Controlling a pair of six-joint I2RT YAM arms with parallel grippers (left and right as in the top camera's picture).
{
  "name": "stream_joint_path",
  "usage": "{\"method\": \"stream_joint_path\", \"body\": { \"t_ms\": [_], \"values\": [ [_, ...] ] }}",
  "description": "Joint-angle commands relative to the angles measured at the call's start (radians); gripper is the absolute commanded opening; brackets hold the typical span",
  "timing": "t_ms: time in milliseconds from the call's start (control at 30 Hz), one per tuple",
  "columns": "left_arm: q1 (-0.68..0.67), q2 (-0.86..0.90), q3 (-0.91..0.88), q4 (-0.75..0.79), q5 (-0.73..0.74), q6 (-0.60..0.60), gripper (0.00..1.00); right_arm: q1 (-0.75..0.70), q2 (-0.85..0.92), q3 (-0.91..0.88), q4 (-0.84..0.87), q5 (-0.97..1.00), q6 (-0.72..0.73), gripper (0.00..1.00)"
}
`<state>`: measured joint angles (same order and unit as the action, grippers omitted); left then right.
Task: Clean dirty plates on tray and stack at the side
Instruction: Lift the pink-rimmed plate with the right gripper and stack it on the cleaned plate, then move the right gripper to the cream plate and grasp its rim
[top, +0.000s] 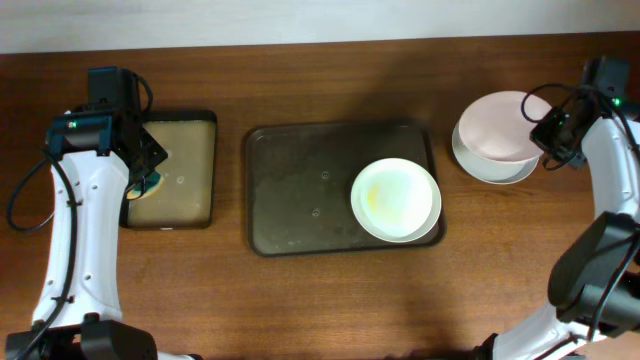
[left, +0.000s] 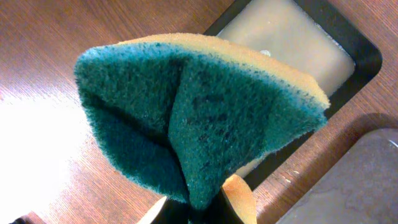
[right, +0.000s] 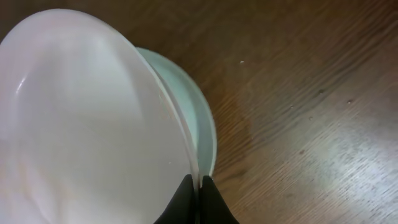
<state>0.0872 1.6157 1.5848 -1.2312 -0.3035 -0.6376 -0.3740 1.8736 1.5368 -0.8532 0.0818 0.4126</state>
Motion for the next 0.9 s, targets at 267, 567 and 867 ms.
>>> {"method": "stream_joint_path", "body": {
  "t_ms": [267, 567, 867],
  "values": [
    [0.003, -0.005, 0.000, 0.003, 0.013, -0.014, 0.00, 0.080, 0.027, 0.004, -0.034, -0.002, -0.087, 0.45],
    [0.003, -0.005, 0.000, 0.007, 0.021, -0.014, 0.00, 0.361, -0.085, -0.004, -0.266, 0.002, -0.178, 0.43],
    [0.003, -0.005, 0.000, 0.007, 0.028, -0.013, 0.00, 0.485, -0.082, -0.215, -0.099, -0.005, -0.198, 0.47]
  ]
}}
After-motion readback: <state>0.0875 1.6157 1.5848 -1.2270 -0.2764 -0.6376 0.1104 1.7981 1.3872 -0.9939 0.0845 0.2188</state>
